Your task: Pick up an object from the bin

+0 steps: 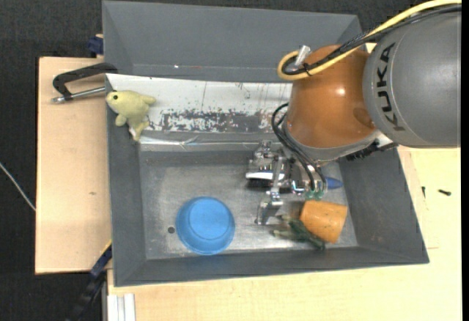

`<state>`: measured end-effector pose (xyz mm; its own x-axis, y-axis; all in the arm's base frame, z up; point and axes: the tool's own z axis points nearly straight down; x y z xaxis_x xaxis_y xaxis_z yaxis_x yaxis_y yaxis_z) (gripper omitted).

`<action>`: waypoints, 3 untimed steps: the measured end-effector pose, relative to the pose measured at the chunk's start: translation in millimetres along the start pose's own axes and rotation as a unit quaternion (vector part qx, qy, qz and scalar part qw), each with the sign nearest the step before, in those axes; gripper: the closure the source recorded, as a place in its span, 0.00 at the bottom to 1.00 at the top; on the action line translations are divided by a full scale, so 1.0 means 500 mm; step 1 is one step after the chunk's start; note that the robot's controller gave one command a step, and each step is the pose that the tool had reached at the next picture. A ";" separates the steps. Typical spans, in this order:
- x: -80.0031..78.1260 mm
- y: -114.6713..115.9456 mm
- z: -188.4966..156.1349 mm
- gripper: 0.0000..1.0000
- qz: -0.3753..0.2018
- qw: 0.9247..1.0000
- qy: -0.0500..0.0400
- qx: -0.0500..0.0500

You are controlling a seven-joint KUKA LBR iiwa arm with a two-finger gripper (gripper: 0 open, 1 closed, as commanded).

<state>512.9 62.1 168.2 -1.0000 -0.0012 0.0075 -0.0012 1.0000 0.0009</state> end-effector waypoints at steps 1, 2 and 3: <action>-0.149 -0.184 0.194 0.00 0.021 1.000 -0.010 0.000; -0.153 -0.181 0.189 0.00 0.021 1.000 -0.007 -0.001; -0.155 -0.179 0.187 0.00 0.021 1.000 -0.006 -0.001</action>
Offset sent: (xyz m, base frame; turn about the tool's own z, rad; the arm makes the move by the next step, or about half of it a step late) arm 0.0701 -0.0896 -0.0982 0.0359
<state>590.0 -27.1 74.2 -0.9992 0.0398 -0.0039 0.0398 0.9992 0.0019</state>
